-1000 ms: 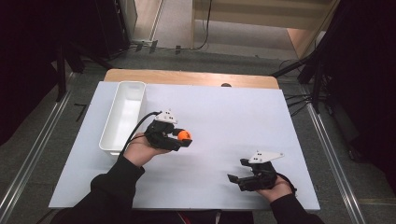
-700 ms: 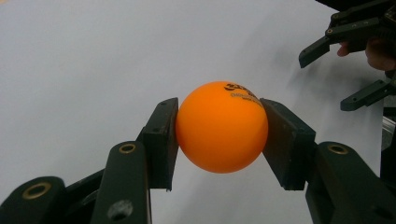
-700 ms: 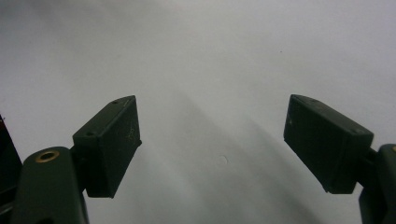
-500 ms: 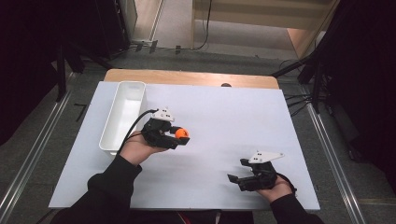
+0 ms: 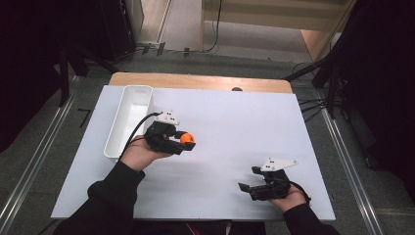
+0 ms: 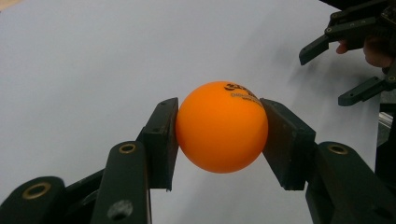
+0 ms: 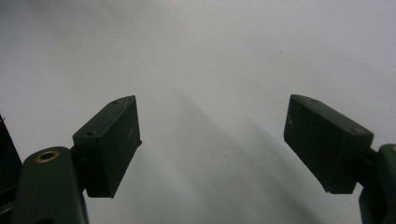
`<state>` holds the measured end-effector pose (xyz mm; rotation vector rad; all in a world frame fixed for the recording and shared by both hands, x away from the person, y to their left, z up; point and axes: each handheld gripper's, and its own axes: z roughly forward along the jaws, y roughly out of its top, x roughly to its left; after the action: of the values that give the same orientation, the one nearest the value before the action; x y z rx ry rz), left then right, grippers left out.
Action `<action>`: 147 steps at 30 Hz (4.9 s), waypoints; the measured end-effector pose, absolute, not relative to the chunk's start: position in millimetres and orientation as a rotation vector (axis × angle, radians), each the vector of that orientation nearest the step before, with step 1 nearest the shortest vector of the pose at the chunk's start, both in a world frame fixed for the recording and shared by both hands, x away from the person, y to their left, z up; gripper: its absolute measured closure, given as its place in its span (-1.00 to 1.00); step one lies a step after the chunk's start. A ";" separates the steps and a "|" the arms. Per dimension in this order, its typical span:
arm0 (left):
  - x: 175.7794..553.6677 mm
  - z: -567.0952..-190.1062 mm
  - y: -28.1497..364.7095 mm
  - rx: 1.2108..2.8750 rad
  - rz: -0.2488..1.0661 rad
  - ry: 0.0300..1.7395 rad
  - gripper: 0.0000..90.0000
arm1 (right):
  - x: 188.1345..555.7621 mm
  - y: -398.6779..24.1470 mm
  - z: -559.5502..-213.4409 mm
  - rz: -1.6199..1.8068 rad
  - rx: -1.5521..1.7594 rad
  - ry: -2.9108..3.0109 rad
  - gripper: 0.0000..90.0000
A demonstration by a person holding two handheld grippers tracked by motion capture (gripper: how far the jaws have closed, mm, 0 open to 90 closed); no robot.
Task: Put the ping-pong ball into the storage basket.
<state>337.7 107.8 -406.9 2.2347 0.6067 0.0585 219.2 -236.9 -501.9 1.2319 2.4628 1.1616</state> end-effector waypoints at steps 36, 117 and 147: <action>341.7 -388.9 130.1 2.206 0.121 0.667 0.11 | 219.3 -236.8 -501.9 1.159 1.233 2.467 -0.61; 367.6 -383.9 189.9 2.041 0.390 1.031 0.12 | 219.4 -237.0 -501.8 1.163 1.230 2.465 -0.61; 376.2 -388.4 209.9 1.986 0.495 1.158 0.12 | 219.1 -236.6 -501.6 1.164 1.234 2.469 -0.61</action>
<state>376.2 209.9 -388.4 1.9858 1.1580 0.4955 219.1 -236.6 -501.6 1.2338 2.4687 1.1638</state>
